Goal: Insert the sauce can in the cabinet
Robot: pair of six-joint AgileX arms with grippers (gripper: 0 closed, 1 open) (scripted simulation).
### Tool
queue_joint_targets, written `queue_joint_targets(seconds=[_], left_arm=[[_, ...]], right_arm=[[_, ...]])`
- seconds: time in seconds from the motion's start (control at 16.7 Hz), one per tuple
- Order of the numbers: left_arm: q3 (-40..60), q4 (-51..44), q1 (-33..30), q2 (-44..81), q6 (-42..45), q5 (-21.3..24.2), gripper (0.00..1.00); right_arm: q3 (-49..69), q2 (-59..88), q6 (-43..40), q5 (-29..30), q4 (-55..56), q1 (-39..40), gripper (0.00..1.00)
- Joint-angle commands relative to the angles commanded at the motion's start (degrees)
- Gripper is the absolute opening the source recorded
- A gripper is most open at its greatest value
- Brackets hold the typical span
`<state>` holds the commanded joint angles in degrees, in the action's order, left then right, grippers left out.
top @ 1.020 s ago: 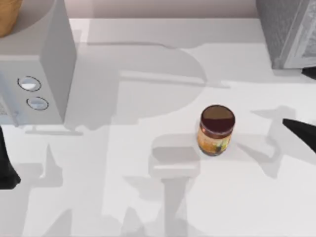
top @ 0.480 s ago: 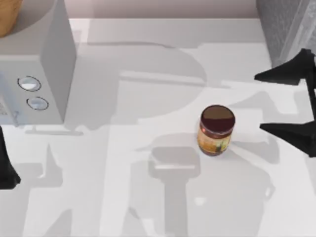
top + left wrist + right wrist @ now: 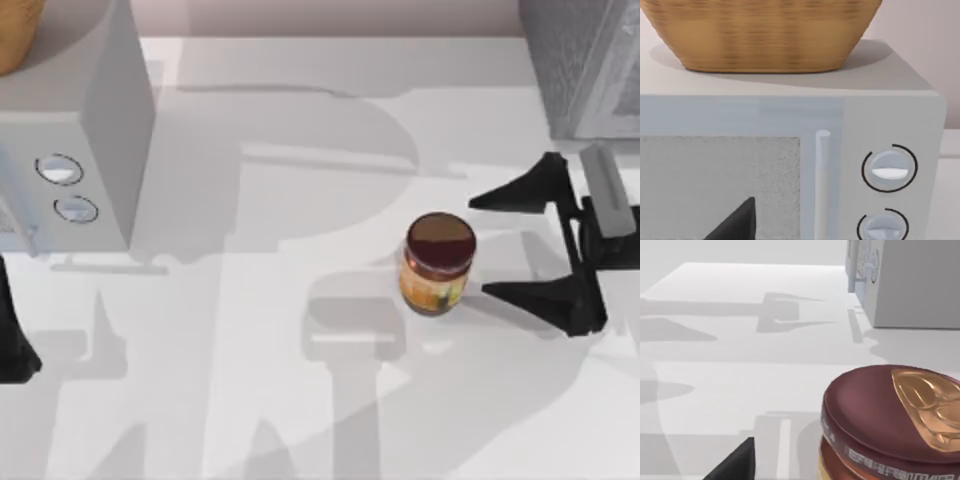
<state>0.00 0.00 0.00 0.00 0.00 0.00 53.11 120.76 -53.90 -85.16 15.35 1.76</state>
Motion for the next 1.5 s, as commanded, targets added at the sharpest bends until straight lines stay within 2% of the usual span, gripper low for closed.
queue_joint_targets(seconds=[0.3, 0.84, 1.02, 1.5], left_arm=[[0.0, 0.0, 0.0, 0.0, 0.0, 0.0, 1.00], [0.0, 0.0, 0.0, 0.0, 0.0, 0.0, 1.00], [0.0, 0.0, 0.0, 0.0, 0.0, 0.0, 1.00], [0.0, 0.0, 0.0, 0.0, 0.0, 0.0, 1.00]], right_arm=[[2.8, 8.3, -3.1, 1.9, 0.7, 0.3, 1.00], [2.9, 9.0, -1.4, 2.1, 2.8, 0.4, 1.00], [2.8, 10.6, 4.4, 2.6, 10.3, 1.3, 1.00], [-0.1, 14.7, 27.5, 7.5, 40.3, 7.2, 1.00]])
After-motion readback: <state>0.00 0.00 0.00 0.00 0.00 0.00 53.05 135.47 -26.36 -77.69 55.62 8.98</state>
